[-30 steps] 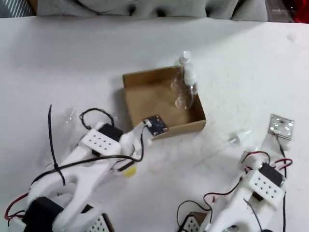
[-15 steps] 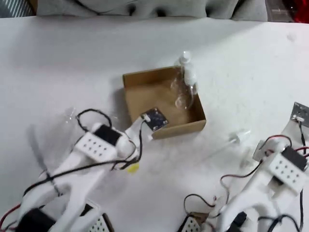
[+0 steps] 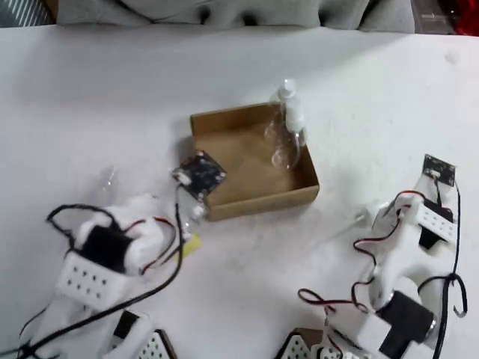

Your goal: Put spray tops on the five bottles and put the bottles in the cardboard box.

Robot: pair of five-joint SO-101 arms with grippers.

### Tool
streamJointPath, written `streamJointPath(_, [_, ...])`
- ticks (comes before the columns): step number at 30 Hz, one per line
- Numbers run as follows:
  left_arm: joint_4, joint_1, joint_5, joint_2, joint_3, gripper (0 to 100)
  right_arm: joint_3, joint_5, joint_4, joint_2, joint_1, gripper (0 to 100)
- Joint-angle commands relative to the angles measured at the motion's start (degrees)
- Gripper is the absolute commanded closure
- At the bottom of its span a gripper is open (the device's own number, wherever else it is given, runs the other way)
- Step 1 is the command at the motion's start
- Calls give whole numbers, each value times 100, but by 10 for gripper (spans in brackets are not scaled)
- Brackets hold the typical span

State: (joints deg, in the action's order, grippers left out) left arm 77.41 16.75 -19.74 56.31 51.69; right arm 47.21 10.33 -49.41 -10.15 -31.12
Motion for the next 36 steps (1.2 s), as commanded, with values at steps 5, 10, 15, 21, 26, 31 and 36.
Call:
streamJointPath(5, [-114, -954, 888, 1244, -281, 943, -413, -53, 189, 312, 40, 963])
streamJointPath(10, [-642, -1174, 1785, 1807, -246, 946, -1125, 501, -743, 180, -171, 982])
streamJointPath(15, [-1143, -1262, 2084, 2211, -273, 946, -2303, 589, -1886, -479, -470, 981])
streamJointPath(21, [-1767, -1218, 2092, 2765, -237, 947, -3543, 571, -3459, -1798, -479, 981])
streamJointPath(26, [-2119, -1218, 2198, 3310, -237, 947, -3657, 158, -4066, -3046, 198, 981])
streamJointPath(31, [-2145, -1218, 3253, 3741, 0, 947, -3692, -651, -3688, -4136, 1455, 981])
streamJointPath(36, [-2655, -1218, 3218, 4435, 818, 947, -3640, -1275, -2044, -4673, 3029, 981])
